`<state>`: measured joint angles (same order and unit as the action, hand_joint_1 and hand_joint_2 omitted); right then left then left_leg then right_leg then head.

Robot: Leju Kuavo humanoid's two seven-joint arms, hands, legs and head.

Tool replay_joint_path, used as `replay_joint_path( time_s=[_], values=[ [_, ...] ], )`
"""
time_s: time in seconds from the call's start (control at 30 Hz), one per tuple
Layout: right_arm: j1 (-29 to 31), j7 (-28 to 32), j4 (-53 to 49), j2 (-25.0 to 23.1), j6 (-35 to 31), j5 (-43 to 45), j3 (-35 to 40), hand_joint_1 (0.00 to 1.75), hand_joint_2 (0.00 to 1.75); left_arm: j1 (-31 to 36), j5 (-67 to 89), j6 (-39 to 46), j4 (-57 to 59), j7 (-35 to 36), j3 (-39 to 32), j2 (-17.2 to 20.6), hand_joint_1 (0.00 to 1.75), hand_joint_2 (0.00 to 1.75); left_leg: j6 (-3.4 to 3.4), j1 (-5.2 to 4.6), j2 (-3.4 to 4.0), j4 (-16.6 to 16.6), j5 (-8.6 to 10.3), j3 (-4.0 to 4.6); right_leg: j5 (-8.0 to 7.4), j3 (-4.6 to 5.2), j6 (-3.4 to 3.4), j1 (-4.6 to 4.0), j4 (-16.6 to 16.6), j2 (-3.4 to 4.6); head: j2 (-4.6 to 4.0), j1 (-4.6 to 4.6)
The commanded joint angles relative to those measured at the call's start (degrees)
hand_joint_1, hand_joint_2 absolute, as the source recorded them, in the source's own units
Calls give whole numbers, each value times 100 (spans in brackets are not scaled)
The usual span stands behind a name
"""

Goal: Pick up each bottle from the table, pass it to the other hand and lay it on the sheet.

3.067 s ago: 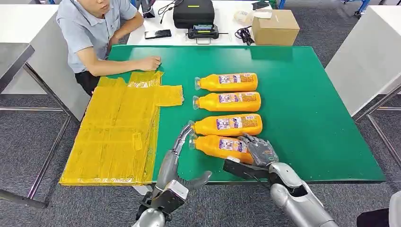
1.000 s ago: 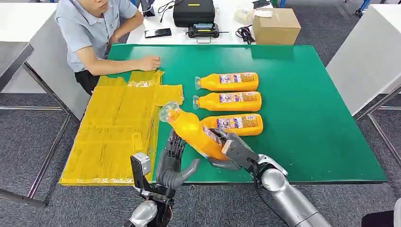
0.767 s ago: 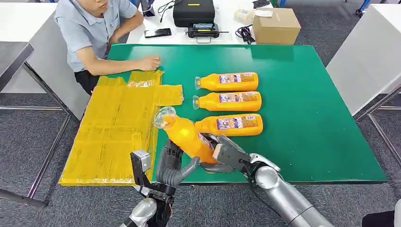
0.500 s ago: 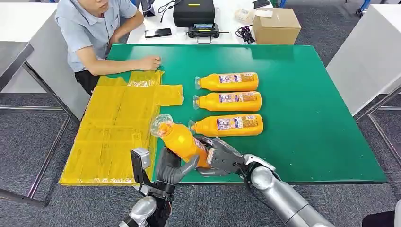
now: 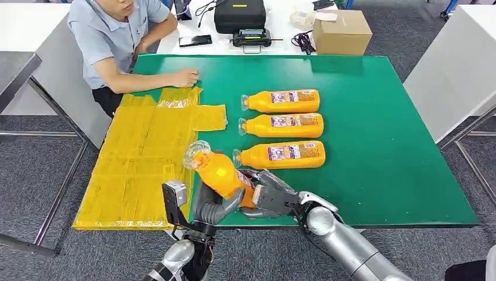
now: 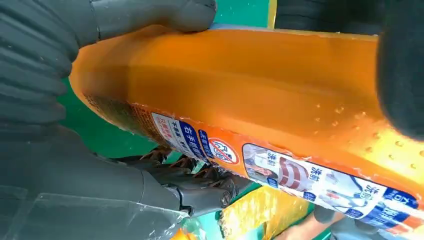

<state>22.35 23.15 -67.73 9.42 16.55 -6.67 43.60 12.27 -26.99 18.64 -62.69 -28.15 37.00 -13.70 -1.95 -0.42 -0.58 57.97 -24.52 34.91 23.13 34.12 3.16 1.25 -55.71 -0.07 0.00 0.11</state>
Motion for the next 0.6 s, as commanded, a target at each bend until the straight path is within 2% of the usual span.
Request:
replay_joint_path(
  time_s=[0.03,0.2,0.23,0.27,0.3,0.4,0.6],
  values=[
    [153,-20,257,-93,-87,156,197,161,175,234,301,83,171,-204,200,81,175,175,14,9,11,0,-11,-24,6,-24,-17,-11,4,7,0,0],
    [153,-20,257,-93,-87,156,197,161,175,234,301,83,171,-204,200,81,175,175,14,9,11,0,-11,-24,6,-24,-17,-11,4,7,0,0],
    [152,-30,260,-99,-90,166,187,143,175,232,303,80,165,-206,196,81,175,175,6,3,4,-2,-2,-8,1,-8,-7,-4,3,2,0,0],
    [158,-41,265,-108,-97,172,182,110,175,228,303,72,151,-206,190,83,175,175,8,4,5,-2,-4,-11,2,-11,-9,-5,4,3,0,0],
    [19,-124,199,-201,-313,173,22,0,175,66,425,30,-227,-360,131,204,175,175,10,7,8,-1,-6,-14,3,-13,-12,-7,3,5,0,0],
    [19,-124,199,-201,-313,173,22,0,175,66,425,30,-227,-360,131,204,175,175,15,10,11,0,-12,-26,9,-24,-18,-11,4,6,0,0],
    [-390,-85,-8,-169,-811,-258,-194,0,175,44,808,507,-128,-332,-91,194,175,175,8,4,0,-5,-3,-12,3,-12,-10,-5,6,-2,0,2]
  ],
)
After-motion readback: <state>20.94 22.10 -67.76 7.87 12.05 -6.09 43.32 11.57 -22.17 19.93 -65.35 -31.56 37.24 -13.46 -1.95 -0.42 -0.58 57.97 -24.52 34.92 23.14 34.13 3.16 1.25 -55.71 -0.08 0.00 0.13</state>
